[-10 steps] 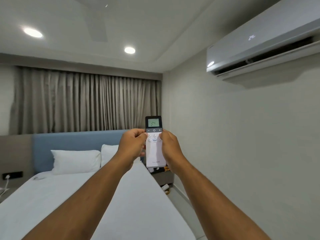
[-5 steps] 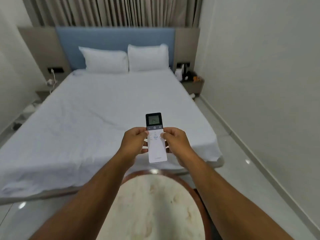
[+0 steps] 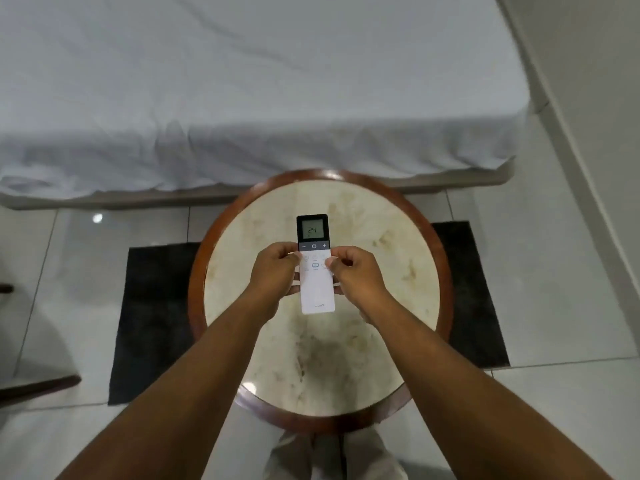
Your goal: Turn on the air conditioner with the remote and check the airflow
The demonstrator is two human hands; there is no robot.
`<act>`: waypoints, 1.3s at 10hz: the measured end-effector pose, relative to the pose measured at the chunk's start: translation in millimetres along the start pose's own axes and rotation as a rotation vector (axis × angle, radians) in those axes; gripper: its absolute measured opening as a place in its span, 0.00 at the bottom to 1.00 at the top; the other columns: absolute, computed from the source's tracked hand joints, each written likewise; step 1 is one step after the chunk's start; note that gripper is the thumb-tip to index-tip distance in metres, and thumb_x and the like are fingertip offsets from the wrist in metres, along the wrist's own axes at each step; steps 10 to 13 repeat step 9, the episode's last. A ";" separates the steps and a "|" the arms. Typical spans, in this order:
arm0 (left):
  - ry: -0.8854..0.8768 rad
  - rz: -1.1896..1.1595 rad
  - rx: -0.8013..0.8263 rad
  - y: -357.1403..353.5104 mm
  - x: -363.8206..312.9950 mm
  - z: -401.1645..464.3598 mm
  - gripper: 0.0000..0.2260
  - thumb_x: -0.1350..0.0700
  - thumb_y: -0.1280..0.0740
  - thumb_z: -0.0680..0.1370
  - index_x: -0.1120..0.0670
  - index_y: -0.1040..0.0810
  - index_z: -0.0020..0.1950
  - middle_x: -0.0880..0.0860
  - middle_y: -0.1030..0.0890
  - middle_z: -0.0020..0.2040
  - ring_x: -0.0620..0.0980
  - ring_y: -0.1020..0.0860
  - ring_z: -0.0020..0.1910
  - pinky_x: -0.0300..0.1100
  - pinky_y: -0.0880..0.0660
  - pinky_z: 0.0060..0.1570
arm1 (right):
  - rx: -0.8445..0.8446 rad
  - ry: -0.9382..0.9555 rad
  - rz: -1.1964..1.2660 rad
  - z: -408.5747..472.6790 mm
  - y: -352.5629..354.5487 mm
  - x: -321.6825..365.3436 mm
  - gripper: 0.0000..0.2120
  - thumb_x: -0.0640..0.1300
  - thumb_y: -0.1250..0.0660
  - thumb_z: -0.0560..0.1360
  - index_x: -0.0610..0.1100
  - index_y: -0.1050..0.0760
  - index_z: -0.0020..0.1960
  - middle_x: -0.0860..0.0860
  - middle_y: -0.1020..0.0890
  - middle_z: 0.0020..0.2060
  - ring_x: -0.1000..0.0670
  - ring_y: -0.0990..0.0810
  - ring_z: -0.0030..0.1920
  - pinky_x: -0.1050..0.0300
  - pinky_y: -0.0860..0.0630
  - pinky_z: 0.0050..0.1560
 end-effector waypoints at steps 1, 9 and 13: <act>0.082 -0.010 -0.008 -7.9 54.7 19.9 0.10 0.61 0.40 0.80 0.49 0.21 0.49 0.48 0.15 0.44 0.47 0.16 0.37 0.38 0.23 0.28 | -0.019 -0.050 -0.074 16.2 -17.6 -51.7 0.10 0.36 0.35 0.80 0.39 0.18 0.59 0.42 0.14 0.55 0.41 0.15 0.53 0.41 0.17 0.54; 0.056 0.289 -0.087 -21.7 149.4 58.2 0.04 0.58 0.37 0.79 0.52 0.22 0.50 0.54 0.18 0.53 0.52 0.20 0.50 0.52 0.19 0.51 | -0.068 -0.004 -0.446 39.0 -47.1 -126.7 0.10 0.41 0.34 0.80 0.38 0.17 0.57 0.44 0.14 0.53 0.50 0.19 0.47 0.65 0.30 0.39; 0.056 0.289 -0.087 -21.7 149.4 58.2 0.04 0.58 0.37 0.79 0.52 0.22 0.50 0.54 0.18 0.53 0.52 0.20 0.50 0.52 0.19 0.51 | -0.068 -0.004 -0.446 39.0 -47.1 -126.7 0.10 0.41 0.34 0.80 0.38 0.17 0.57 0.44 0.14 0.53 0.50 0.19 0.47 0.65 0.30 0.39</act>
Point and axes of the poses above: each hand's wrist, its own z-axis towards the middle knuckle, its own y-axis out of the back of the hand, x = y × z, the point moved 1 cm from there along z, towards the middle knuckle
